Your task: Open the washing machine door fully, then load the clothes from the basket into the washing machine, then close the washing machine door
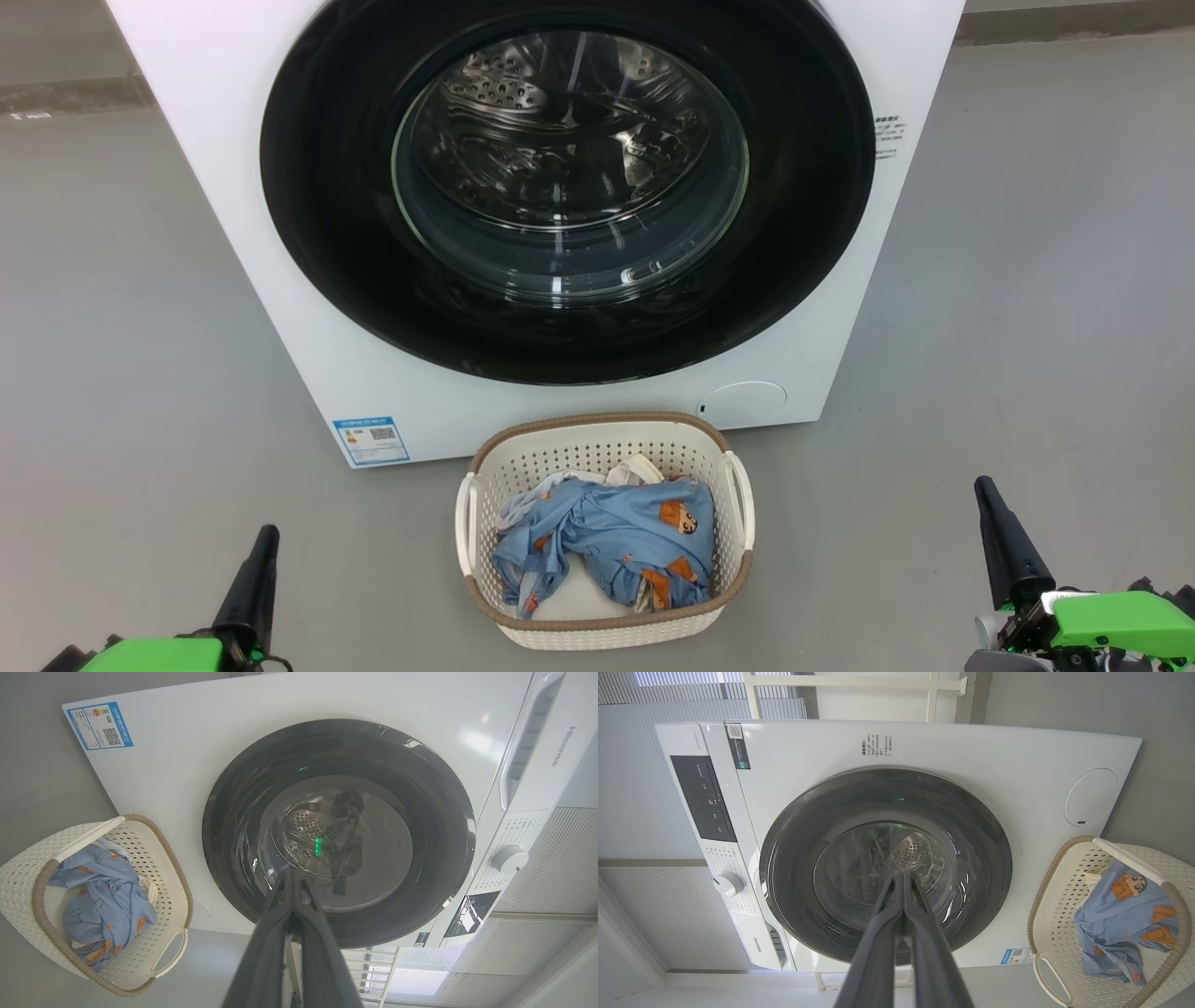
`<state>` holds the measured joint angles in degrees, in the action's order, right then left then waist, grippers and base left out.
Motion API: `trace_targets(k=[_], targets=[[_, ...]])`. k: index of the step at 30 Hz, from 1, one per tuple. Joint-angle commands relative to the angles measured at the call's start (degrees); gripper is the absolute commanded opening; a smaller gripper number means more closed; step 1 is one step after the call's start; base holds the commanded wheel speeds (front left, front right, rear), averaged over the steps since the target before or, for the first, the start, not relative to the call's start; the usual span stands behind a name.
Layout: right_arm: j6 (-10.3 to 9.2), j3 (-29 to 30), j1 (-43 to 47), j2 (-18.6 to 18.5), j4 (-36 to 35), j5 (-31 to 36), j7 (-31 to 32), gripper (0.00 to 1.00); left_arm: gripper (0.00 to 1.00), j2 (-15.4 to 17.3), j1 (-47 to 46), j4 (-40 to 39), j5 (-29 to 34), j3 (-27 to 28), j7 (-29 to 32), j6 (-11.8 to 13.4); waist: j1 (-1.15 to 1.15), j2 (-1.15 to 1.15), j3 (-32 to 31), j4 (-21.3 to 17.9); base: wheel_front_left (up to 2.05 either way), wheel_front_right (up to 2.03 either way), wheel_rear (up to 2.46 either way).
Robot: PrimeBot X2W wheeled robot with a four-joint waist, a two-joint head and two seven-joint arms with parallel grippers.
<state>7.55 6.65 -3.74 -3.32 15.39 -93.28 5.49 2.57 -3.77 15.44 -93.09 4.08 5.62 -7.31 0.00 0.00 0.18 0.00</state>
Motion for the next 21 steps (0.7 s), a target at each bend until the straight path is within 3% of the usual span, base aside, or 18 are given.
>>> trace_targets(k=[1, 21], targets=[[-0.06, -0.9, -2.4, -0.1, -1.4, 0.5, 0.4, 0.00, 0.00, 0.7, -2.4, -1.4, 0.5, 1.9, 0.5, -0.2, 0.00, 0.00, 0.0, 0.0, 0.00, 0.00, 0.00], [-0.06, -0.7, -2.4, 0.0, -1.4, 0.6, 0.5, 0.00, 0.00, 0.6, -2.4, -1.4, 0.6, 2.1, 0.6, -0.2, 0.00, 0.00, 0.0, 0.0, 0.00, 0.00, 0.00]])
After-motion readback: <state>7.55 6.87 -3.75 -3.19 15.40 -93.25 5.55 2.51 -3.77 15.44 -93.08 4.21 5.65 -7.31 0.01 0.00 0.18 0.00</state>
